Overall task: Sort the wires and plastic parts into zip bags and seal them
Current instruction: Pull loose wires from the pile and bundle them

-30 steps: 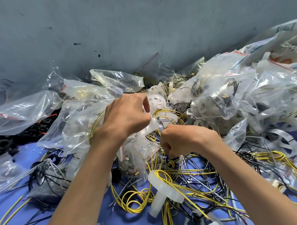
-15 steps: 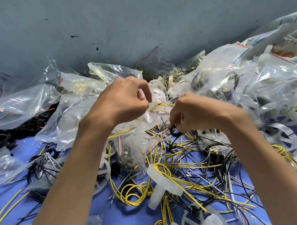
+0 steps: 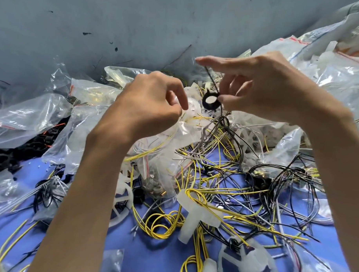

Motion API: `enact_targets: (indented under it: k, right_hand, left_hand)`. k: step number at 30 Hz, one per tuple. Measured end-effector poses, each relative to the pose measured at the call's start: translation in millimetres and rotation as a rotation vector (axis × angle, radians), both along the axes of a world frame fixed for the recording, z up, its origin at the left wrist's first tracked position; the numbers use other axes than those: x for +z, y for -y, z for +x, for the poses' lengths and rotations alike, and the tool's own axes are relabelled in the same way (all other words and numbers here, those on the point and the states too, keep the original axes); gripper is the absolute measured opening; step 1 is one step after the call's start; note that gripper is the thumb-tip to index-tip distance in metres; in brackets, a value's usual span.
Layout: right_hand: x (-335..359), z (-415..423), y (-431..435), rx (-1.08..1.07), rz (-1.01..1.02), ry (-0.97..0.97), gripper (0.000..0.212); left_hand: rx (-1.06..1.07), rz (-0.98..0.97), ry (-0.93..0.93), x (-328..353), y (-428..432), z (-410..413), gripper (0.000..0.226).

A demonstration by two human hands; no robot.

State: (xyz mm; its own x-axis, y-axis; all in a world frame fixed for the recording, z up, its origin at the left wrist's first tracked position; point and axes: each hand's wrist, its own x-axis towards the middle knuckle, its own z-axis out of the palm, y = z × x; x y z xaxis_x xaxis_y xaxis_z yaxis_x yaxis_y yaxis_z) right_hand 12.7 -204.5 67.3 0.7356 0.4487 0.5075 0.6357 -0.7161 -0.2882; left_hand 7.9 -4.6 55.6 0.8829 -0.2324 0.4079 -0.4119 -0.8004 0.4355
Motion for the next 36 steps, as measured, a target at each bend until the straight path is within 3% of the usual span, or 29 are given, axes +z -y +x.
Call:
enact_targets:
  k: [6,28,32,36]
  right_hand:
    - [11,-4,13,-0.074,0.077,-0.039,0.039]
    - [15,-15,11,0.032,0.154,-0.131,0.028]
    - [15,-13,8,-0.001,0.1,-0.089,0.034]
    - [13,-11,7,-0.023,-0.018,-0.009,0.025]
  left_hand:
    - [-0.049,-0.065,0.0,4,3,-6,0.026]
    - [-0.07,-0.064,-0.023,3,5,-7,0.025]
    - [-0.069,-0.079,-0.027,5,4,-8,0.024]
    - [-0.07,-0.103,-0.028,5,3,-7,0.025]
